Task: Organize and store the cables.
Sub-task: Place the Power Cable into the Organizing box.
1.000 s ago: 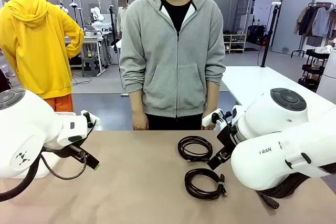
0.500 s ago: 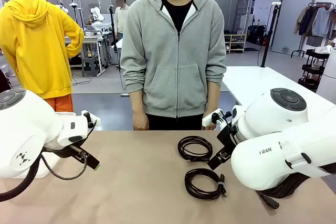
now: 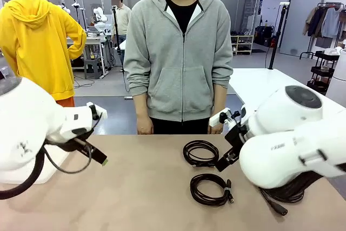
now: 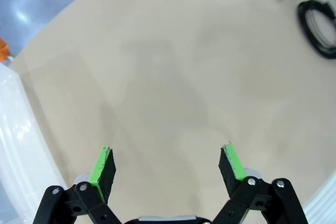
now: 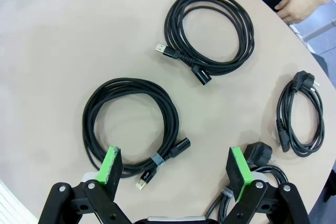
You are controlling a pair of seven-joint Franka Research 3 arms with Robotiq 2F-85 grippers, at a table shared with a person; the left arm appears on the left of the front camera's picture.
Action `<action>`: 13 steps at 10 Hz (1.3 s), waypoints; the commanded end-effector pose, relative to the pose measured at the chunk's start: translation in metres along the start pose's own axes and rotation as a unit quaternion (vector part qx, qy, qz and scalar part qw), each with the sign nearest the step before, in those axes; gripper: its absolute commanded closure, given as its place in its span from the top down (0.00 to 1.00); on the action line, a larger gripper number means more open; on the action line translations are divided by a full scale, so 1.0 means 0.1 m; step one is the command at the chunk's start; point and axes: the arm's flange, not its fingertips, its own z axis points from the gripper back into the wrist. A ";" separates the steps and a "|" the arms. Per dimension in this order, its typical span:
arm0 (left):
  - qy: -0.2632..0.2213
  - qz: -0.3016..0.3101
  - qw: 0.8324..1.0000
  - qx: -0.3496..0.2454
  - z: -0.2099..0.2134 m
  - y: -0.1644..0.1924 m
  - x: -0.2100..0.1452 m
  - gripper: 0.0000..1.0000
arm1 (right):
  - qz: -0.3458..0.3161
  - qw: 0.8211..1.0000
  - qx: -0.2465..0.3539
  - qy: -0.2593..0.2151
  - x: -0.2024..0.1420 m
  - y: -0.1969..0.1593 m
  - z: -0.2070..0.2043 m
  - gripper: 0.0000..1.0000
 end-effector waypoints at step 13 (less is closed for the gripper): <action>-0.170 0.085 0.975 -0.112 2.23 1.37 -1.61 1.00 | -0.035 0.988 0.115 -0.092 -1.94 -1.68 2.21 1.00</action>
